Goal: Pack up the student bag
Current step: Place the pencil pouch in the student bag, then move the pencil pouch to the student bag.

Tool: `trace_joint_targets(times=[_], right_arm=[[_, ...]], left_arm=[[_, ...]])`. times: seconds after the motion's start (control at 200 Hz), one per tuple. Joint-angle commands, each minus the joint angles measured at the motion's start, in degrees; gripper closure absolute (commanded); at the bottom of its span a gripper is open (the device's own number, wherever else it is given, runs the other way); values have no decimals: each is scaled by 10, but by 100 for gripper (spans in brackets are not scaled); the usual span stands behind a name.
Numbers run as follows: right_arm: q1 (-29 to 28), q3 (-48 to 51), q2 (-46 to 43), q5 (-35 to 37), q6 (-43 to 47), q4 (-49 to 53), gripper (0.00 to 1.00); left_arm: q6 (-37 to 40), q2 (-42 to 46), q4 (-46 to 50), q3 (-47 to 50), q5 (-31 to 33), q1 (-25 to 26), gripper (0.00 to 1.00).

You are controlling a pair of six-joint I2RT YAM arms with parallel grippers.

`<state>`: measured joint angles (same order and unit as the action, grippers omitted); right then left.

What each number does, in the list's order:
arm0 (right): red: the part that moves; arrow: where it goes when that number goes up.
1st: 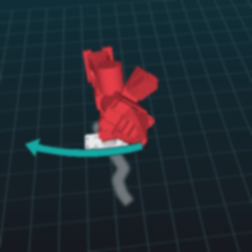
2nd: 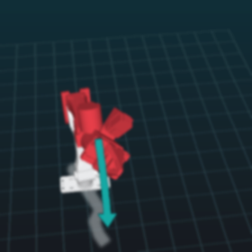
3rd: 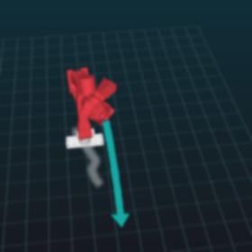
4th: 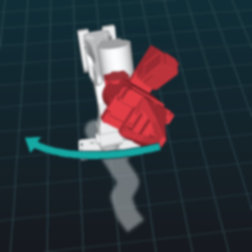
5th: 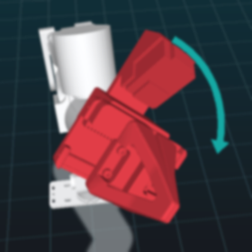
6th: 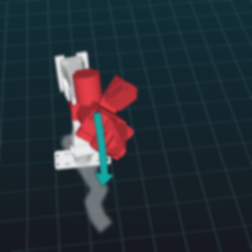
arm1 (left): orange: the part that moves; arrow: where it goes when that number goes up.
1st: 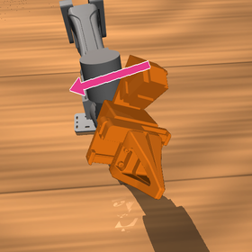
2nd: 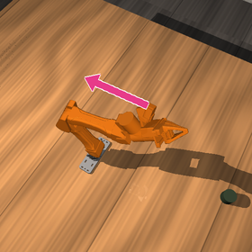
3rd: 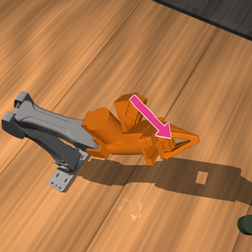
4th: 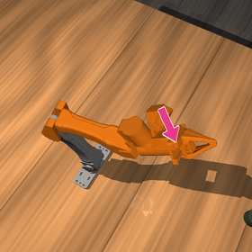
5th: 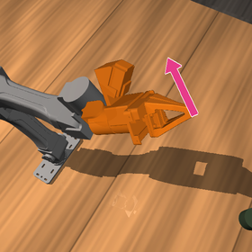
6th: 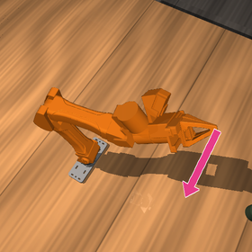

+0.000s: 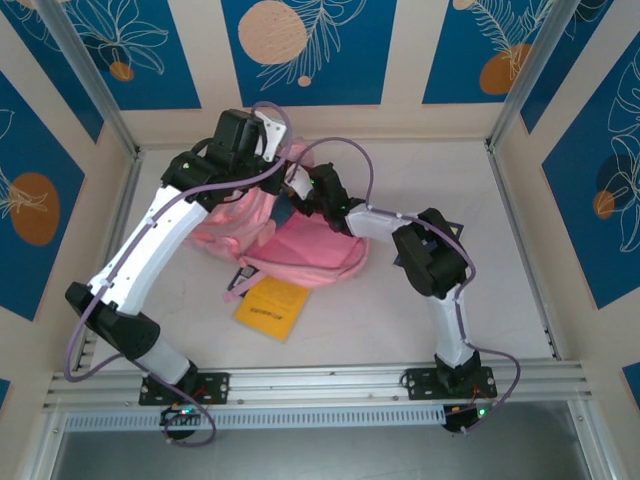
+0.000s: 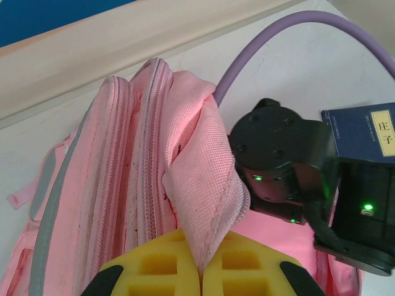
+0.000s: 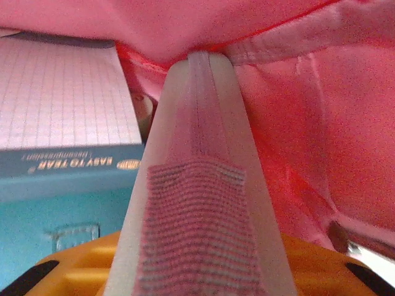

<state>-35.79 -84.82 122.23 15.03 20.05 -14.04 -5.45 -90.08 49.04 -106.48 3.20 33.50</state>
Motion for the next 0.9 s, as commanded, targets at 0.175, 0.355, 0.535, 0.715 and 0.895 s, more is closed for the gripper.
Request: trace_joint_targets(times=[0.175, 0.355, 0.535, 0.715, 0.895], right_arm=[[-17, -57, 34, 122, -16, 51, 36], [-11, 59, -44, 122, -50, -4, 33], [0, 179, -127, 44, -121, -83, 33], [14, 258, -161, -3, -192, -130, 65], [33, 234, -136, 0, -243, -83, 100]], left_arm=[[-15, 29, -79, -9, -47, -18, 100], [-28, 17, -75, -17, -50, -25, 100], [-37, 2, -65, -33, -61, -27, 100], [-37, 1, -64, -34, -63, -28, 100], [-41, -1, -65, -34, -73, -28, 100]])
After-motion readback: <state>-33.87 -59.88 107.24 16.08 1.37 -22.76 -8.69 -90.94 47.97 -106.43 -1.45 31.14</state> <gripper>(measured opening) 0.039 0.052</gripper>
